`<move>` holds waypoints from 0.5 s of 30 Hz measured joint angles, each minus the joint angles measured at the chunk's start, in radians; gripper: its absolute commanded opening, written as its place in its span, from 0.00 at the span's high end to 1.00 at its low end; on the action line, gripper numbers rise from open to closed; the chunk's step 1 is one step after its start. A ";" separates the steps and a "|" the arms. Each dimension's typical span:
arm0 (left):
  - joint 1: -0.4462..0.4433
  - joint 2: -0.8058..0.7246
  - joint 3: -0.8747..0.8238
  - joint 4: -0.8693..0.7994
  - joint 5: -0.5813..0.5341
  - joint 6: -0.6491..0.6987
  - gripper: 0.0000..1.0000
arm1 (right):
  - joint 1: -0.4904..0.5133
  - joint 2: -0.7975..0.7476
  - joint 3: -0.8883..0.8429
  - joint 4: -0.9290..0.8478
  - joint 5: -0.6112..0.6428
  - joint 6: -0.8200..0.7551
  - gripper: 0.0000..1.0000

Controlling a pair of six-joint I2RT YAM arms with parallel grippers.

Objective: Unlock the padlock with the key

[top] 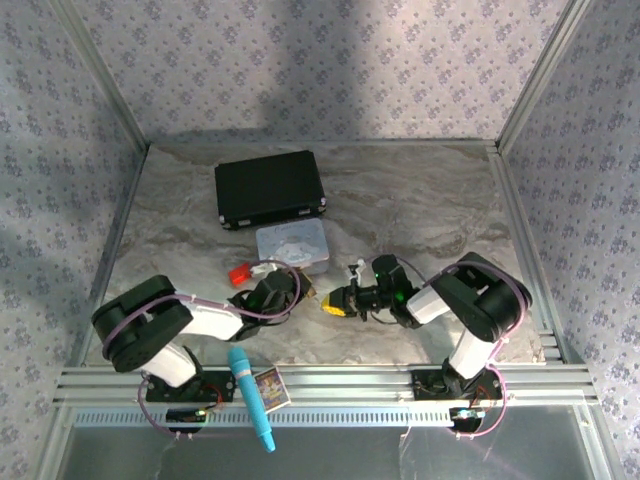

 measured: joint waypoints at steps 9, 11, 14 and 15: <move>0.000 0.087 -0.003 0.187 -0.021 -0.016 1.00 | -0.022 0.098 -0.012 0.183 -0.027 0.100 1.00; 0.000 0.097 -0.005 0.210 -0.024 -0.022 1.00 | -0.032 0.100 -0.019 0.203 -0.032 0.108 1.00; 0.000 0.109 -0.005 0.235 -0.024 -0.026 1.00 | -0.045 0.108 -0.022 0.229 -0.033 0.116 1.00; 0.000 0.111 -0.005 0.242 -0.024 -0.026 1.00 | -0.049 0.111 -0.023 0.237 -0.033 0.119 1.00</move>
